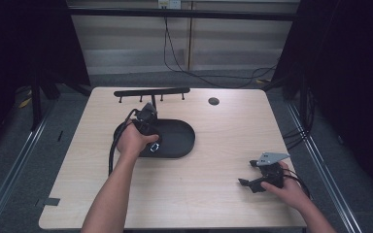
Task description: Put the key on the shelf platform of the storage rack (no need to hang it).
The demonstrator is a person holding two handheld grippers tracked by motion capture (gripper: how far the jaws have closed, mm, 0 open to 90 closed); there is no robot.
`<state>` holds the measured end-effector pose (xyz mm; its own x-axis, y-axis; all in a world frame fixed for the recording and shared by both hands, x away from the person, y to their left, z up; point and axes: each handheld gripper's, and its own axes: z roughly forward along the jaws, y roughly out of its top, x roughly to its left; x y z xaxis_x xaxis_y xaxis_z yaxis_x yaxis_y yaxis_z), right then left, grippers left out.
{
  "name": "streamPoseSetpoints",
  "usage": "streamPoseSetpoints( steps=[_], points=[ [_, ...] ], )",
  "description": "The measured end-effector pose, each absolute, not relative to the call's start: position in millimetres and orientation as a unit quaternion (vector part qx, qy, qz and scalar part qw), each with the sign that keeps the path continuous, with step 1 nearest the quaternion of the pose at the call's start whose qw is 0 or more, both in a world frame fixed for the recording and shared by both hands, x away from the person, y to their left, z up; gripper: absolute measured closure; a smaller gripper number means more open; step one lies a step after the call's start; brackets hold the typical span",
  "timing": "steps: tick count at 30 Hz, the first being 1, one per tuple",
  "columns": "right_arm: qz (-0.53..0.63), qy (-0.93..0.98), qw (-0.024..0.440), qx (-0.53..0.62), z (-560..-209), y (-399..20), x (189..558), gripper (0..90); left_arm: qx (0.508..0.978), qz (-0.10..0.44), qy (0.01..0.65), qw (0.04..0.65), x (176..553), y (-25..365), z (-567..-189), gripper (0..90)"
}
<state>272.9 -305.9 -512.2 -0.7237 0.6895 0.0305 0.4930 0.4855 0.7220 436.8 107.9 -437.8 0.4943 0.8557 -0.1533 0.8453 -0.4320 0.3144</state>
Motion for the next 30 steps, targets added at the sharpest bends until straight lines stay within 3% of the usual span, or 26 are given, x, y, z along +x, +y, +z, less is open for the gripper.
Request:
streamPoseSetpoints(
  steps=[30],
  points=[
    [0.37, 0.851, 0.133, 0.347, -512, -306, 273, 11.4, 0.855, 0.004, 0.476, 0.203, 414, 124, -423, 27.5]
  ],
)
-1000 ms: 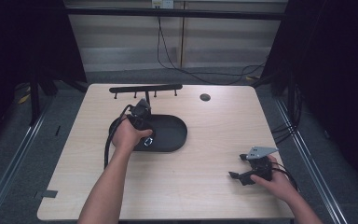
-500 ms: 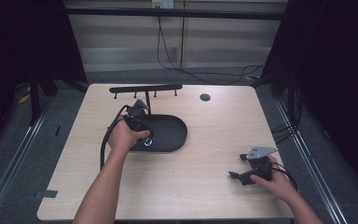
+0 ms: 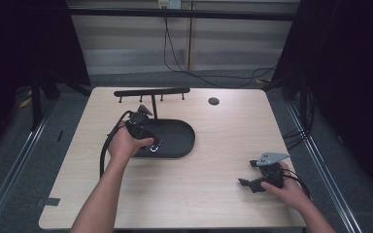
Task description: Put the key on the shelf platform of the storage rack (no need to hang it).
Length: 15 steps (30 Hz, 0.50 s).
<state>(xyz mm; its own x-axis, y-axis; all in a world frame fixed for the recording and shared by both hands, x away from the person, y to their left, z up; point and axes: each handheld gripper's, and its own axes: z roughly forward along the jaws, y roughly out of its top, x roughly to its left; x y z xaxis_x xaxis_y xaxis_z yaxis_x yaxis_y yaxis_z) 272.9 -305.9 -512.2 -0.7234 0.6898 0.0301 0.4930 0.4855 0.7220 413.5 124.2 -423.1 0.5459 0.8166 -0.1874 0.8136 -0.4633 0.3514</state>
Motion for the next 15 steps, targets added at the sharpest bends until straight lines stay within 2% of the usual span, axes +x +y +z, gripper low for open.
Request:
streamPoseSetpoints(
  steps=[15],
  points=[
    [0.37, 0.851, 0.133, 0.347, -512, -306, 273, 11.4, 0.856, 0.014, 0.469, 0.219, 399, 135, -419, 25.0]
  ],
)
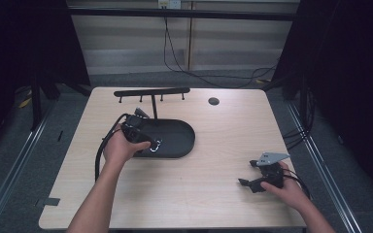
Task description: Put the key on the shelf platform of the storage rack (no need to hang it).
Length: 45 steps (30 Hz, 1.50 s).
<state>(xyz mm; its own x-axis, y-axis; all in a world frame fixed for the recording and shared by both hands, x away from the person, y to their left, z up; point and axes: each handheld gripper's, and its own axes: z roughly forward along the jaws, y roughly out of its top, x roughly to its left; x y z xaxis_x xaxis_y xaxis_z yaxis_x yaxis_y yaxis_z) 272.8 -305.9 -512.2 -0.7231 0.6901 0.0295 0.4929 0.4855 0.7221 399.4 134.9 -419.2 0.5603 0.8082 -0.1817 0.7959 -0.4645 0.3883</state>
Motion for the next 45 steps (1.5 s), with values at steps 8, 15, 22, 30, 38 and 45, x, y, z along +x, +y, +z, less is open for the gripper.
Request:
streamPoseSetpoints(
  steps=[8, 15, 22, 30, 38, 45],
  points=[
    [0.37, 0.851, 0.133, 0.347, -512, -306, 273, 11.4, 0.854, 0.018, 0.468, 0.224, 392, 144, -419, 24.7],
    [0.37, 0.851, 0.133, 0.347, -512, -306, 273, 11.4, 0.853, 0.02, 0.468, 0.23, 385, 151, -418, 24.6],
    [0.37, 0.851, 0.133, 0.347, -512, -306, 273, 11.4, 0.853, 0.022, 0.465, 0.235, 379, 157, -418, 24.5],
    [0.37, 0.851, 0.133, 0.347, -512, -306, 273, 11.4, 0.854, 0.023, 0.46, 0.241, 372, 163, -419, 24.0],
    [0.37, 0.851, 0.133, 0.347, -512, -306, 273, 11.4, 0.851, 0.026, 0.462, 0.248, 367, 170, -424, 23.2],
    [0.37, 0.851, 0.133, 0.347, -512, -306, 273, 11.4, 0.853, 0.025, 0.46, 0.248, 362, 177, -430, 22.4]
  ],
)
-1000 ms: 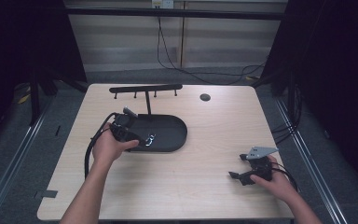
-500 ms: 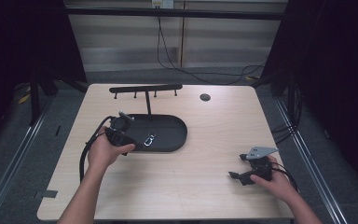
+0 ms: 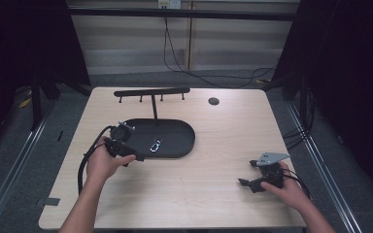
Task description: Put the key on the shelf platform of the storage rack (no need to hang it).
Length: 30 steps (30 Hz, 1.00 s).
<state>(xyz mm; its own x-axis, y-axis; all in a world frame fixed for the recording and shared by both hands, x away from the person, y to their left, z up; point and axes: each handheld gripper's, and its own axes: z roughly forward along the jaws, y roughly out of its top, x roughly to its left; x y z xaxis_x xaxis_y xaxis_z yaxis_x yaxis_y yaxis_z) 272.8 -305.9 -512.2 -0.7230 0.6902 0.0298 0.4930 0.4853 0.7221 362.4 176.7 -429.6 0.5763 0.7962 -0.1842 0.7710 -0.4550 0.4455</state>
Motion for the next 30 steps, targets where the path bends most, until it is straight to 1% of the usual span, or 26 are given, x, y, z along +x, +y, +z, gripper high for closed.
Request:
streamPoseSetpoints(
  steps=[15, 30],
  points=[
    [0.37, 0.851, 0.133, 0.347, -512, -306, 273, 11.5, 0.849, 0.028, 0.459, 0.26, 351, 184, -439, 21.9],
    [0.37, 0.851, 0.133, 0.347, -512, -306, 273, 11.4, 0.852, 0.03, 0.454, 0.26, 346, 197, -451, 20.7]
  ],
)
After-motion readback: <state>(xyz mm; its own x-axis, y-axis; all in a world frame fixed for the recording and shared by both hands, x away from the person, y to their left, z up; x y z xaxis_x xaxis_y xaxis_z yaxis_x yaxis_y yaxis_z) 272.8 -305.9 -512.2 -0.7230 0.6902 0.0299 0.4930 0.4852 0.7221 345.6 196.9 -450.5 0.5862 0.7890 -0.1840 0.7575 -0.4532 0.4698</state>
